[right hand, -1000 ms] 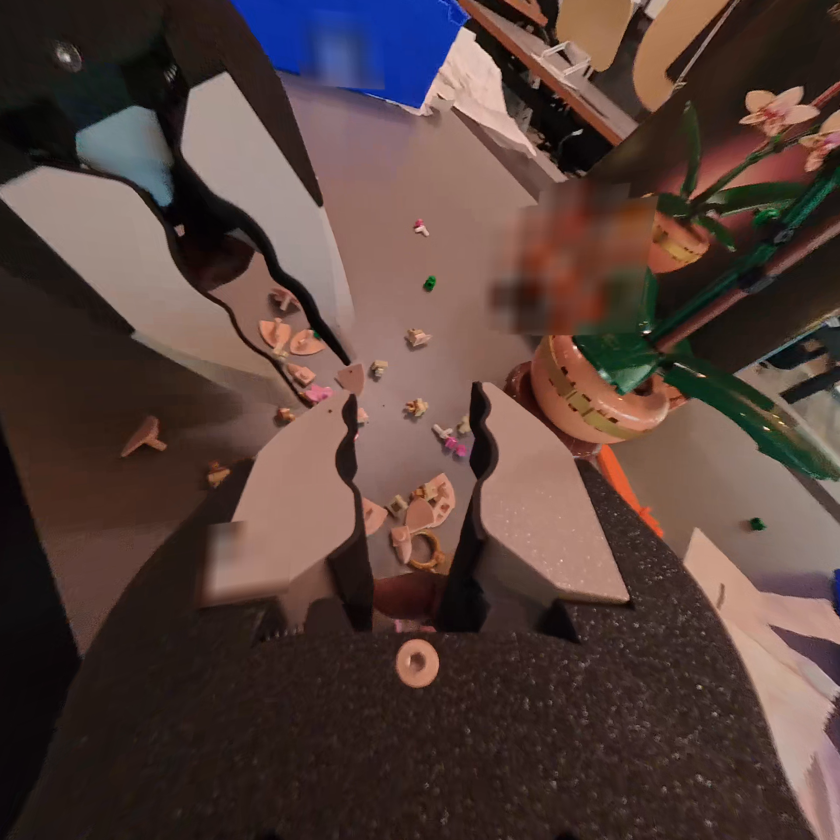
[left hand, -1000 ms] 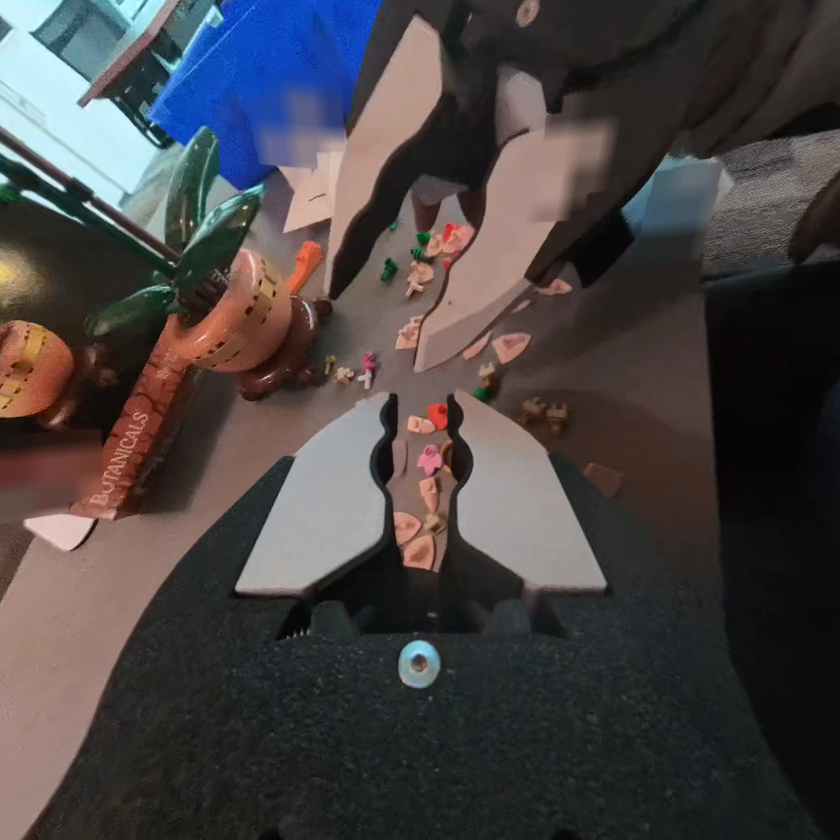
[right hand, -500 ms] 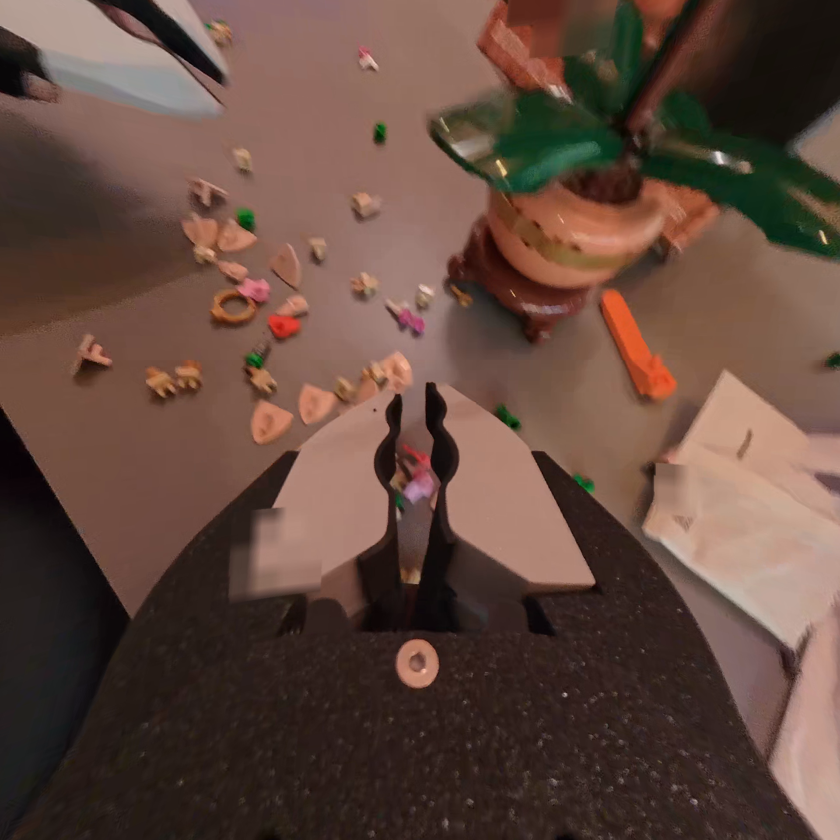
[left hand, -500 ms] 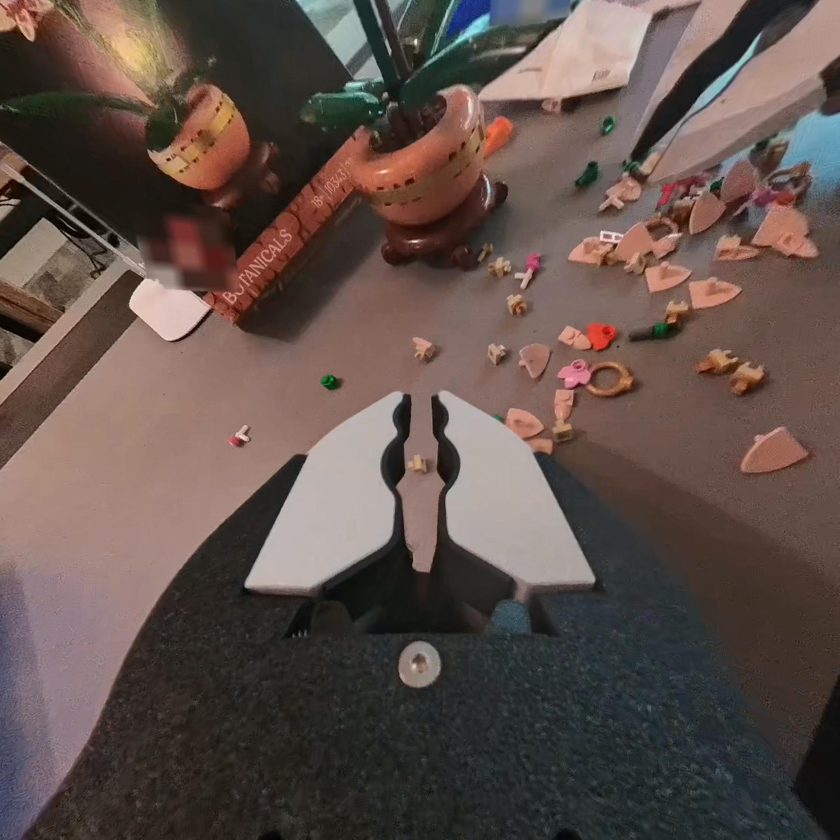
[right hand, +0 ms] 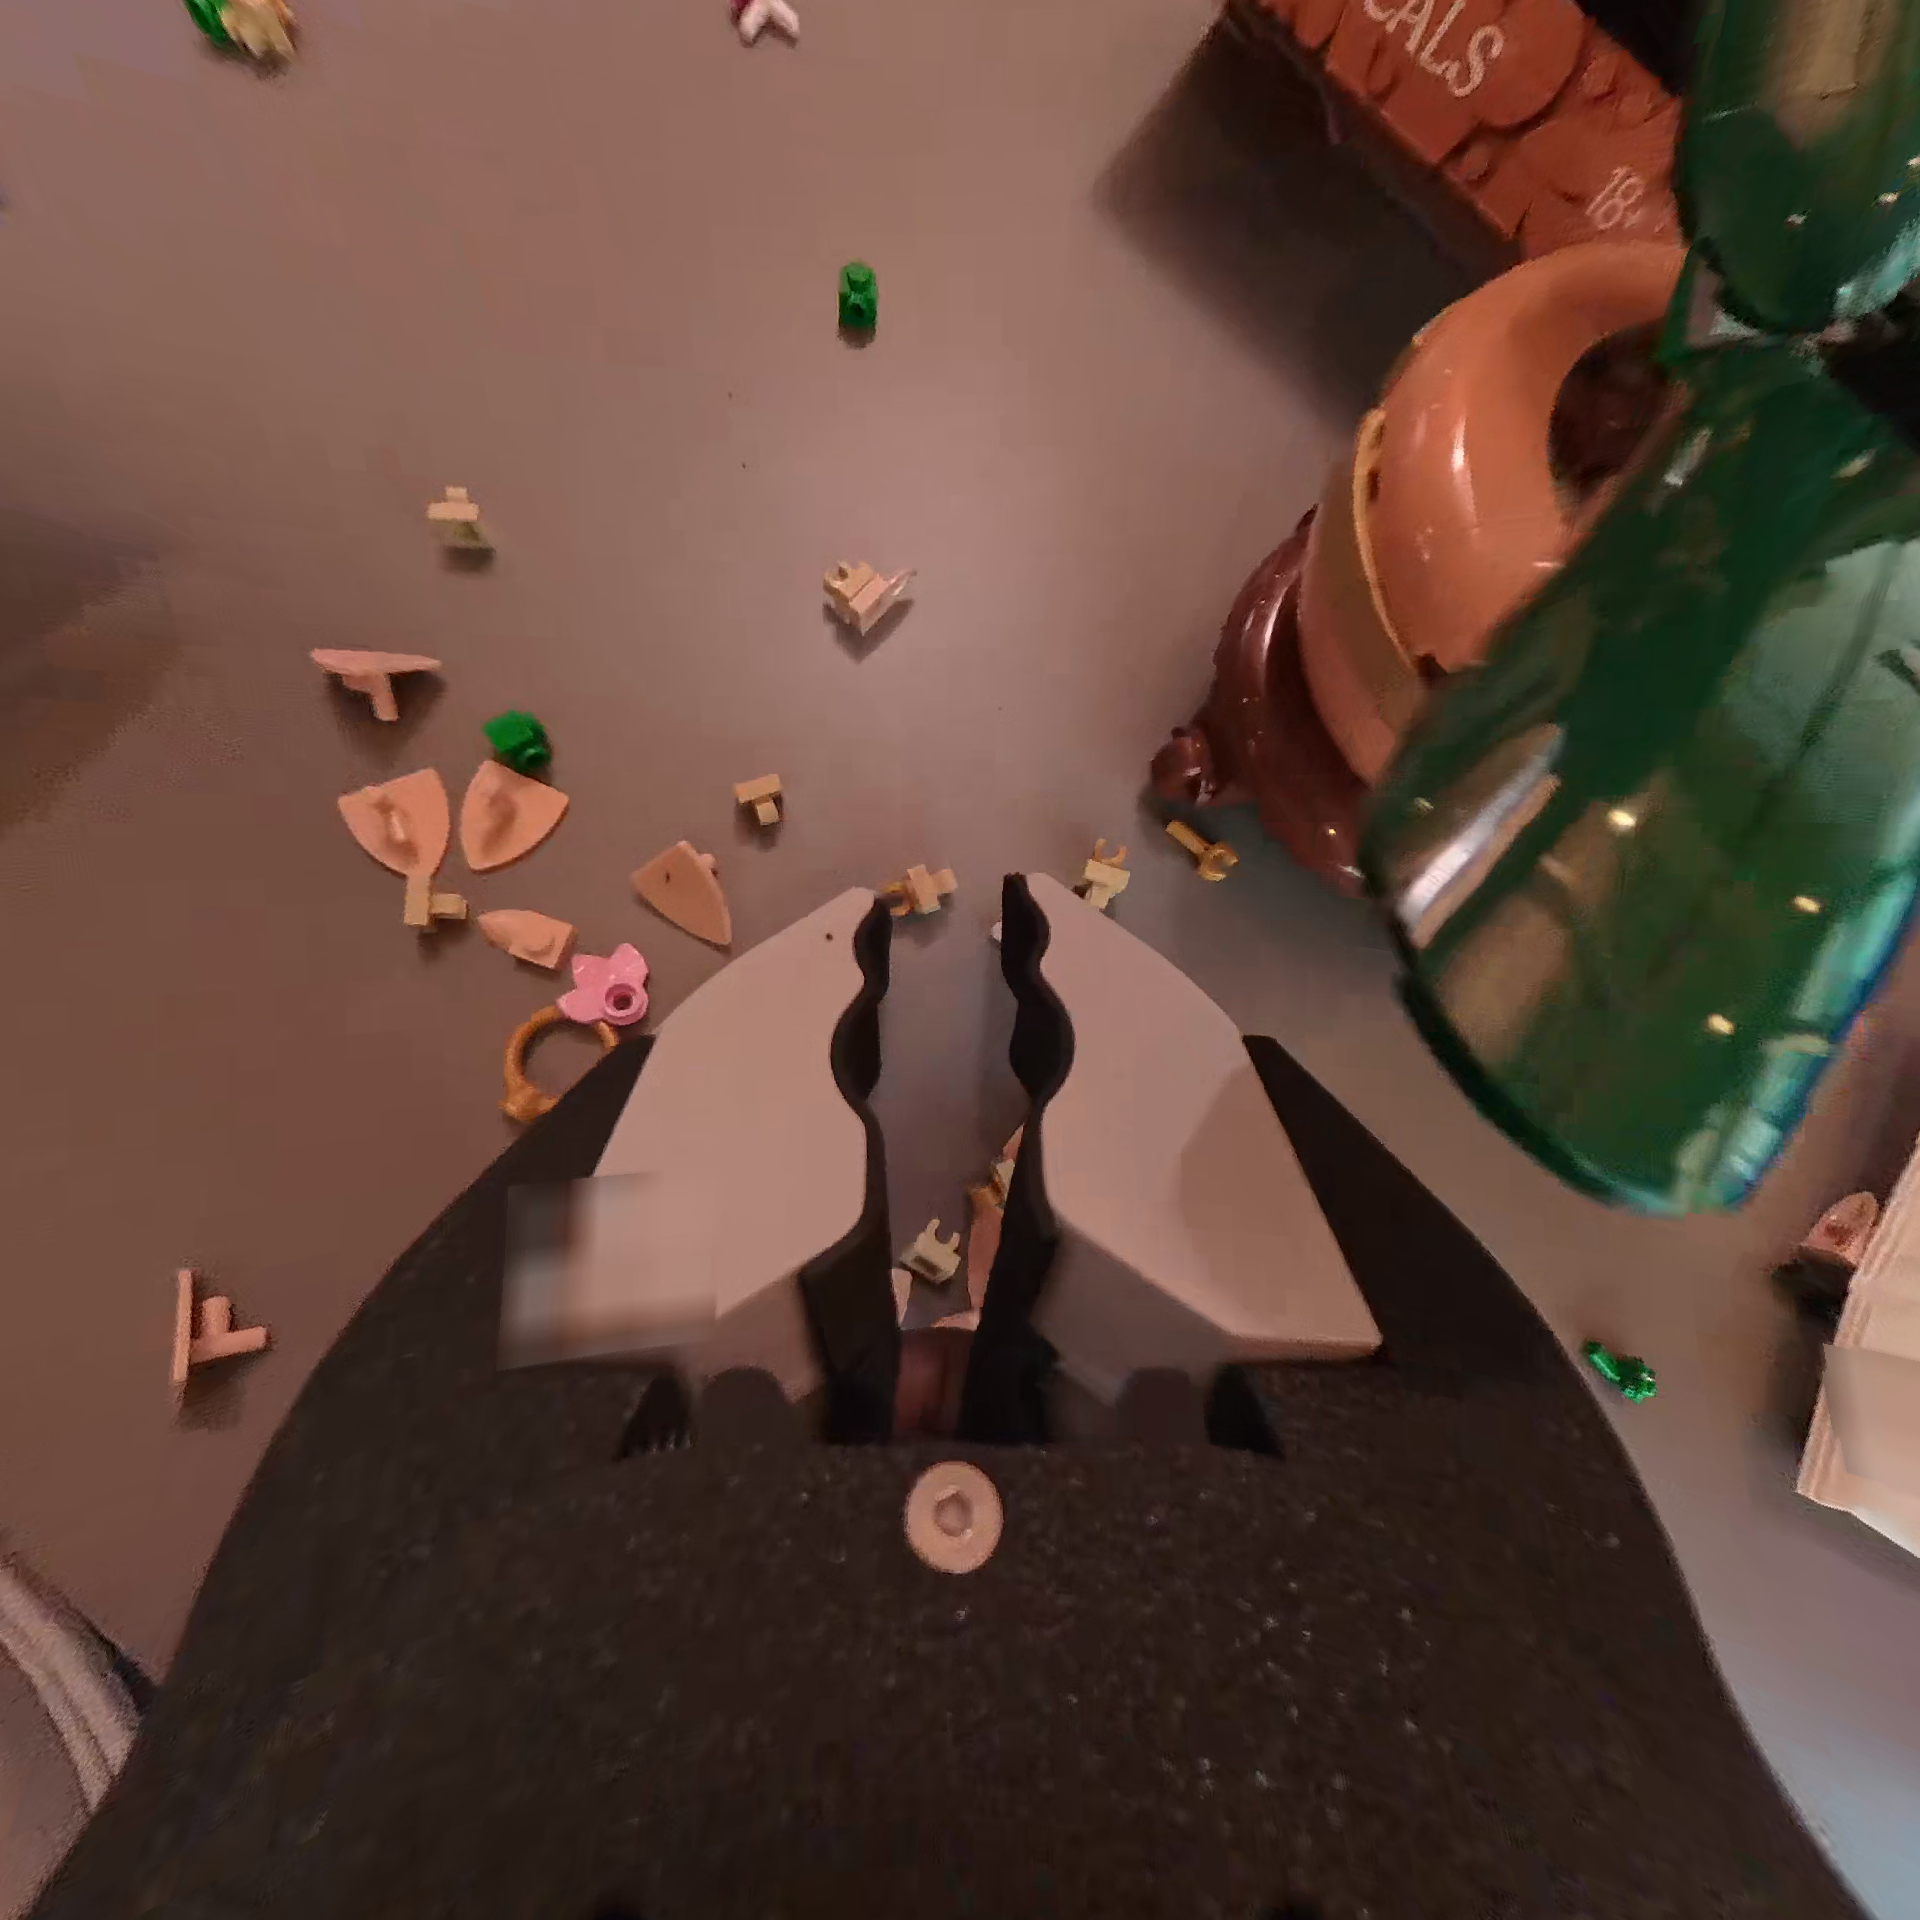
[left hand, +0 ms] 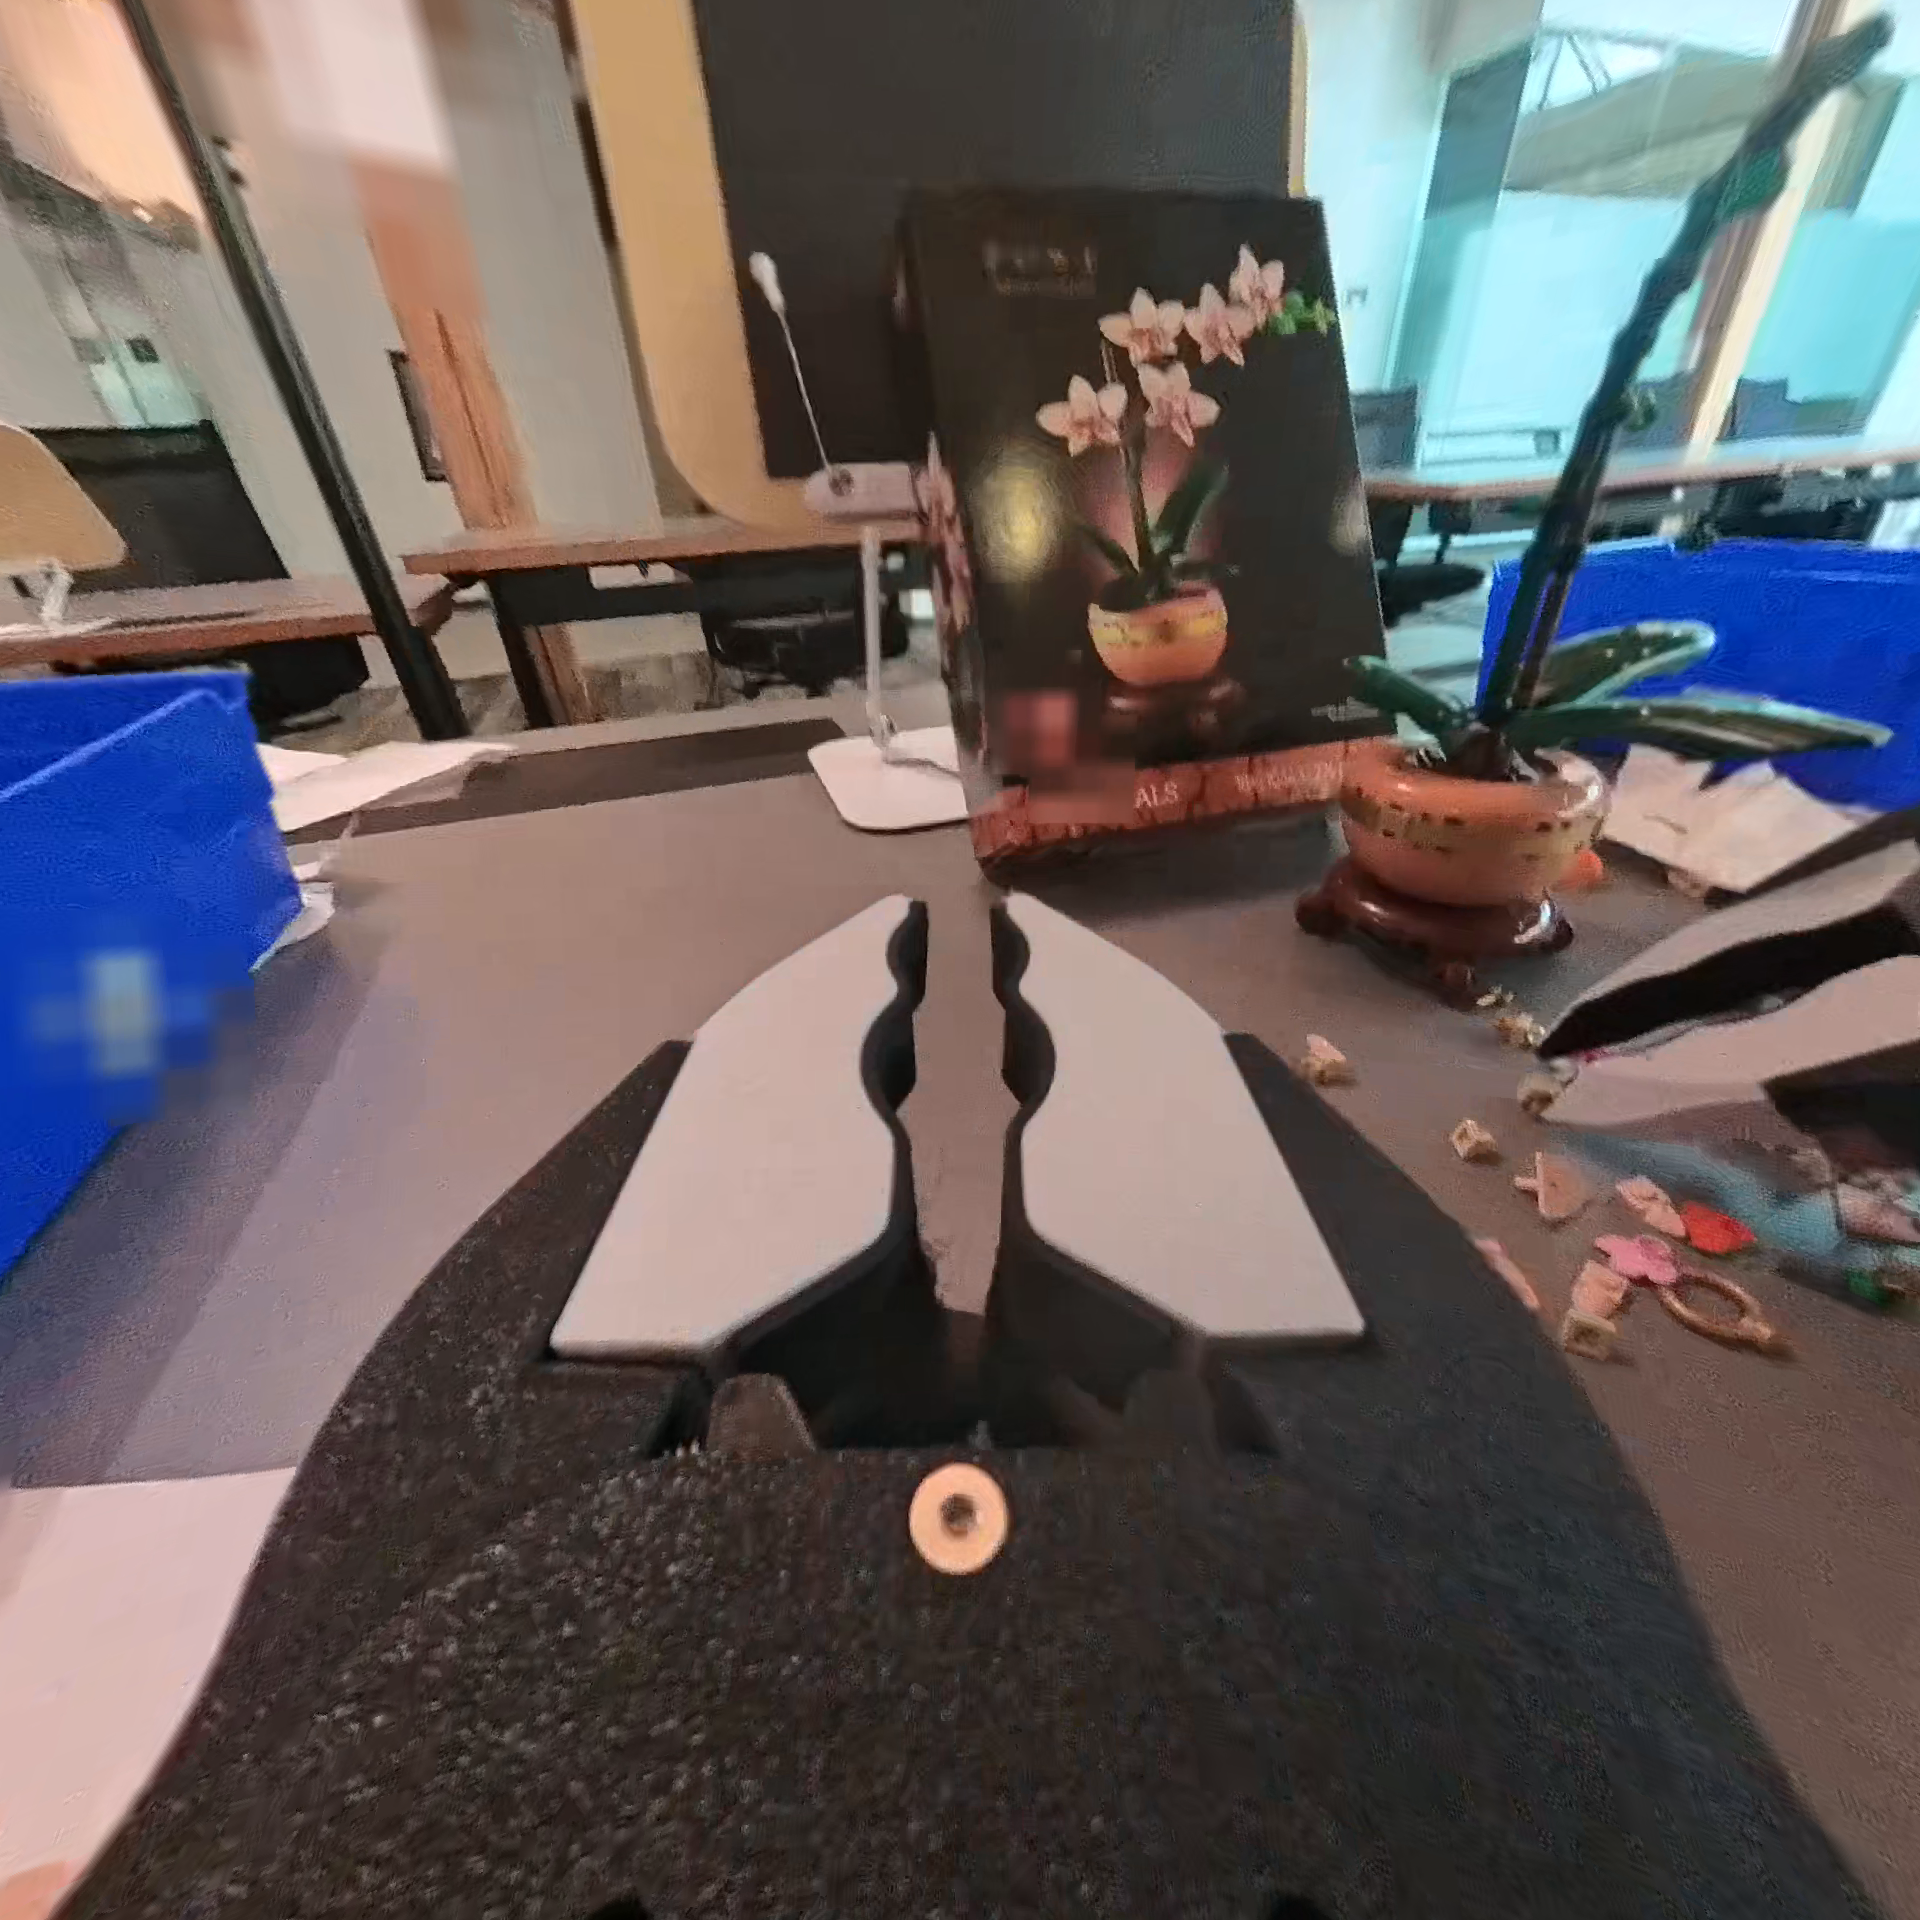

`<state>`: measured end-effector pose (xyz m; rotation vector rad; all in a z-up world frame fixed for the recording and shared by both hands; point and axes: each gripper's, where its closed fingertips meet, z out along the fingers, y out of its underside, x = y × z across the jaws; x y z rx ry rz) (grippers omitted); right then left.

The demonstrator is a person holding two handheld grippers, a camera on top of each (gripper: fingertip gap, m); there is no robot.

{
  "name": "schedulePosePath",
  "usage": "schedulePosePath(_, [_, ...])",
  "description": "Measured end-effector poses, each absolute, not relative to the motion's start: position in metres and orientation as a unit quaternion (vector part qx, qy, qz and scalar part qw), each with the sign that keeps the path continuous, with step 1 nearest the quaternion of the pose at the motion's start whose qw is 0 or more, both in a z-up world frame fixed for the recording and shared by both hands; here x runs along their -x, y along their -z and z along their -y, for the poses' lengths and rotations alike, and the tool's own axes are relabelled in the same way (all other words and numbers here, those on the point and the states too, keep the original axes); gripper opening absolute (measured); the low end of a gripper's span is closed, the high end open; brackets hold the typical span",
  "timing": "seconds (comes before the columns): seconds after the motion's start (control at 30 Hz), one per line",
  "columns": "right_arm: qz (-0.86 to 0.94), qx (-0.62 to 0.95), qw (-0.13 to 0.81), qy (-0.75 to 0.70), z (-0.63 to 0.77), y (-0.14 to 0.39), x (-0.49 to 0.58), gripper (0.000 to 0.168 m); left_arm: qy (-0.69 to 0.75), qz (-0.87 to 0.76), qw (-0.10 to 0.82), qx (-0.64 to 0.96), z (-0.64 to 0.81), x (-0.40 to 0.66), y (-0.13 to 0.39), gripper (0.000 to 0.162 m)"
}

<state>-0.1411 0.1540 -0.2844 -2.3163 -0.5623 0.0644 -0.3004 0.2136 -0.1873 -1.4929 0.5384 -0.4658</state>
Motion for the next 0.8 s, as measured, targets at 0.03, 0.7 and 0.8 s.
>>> schedulePosePath(0.03, [0.223, 0.905, 0.363, -0.021, -0.155, 0.286, 0.143, 0.021, 0.206, -0.223, 0.697, 0.649, -0.213, 0.306, 0.181, 0.012])
schedulePosePath(0.7, [0.349, 0.832, 0.408, -0.138, -0.222, 0.271, 0.318, 0.017, 0.266, -0.098, 0.857, 0.43, -0.162, 0.377, 0.104, 0.01])
schedulePosePath(0.8, [0.357, 0.85, 0.365, -0.133, -0.222, 0.283, 0.321, 0.043, 0.265, -0.1, 0.849, 0.446, -0.165, 0.373, 0.109, 0.01])
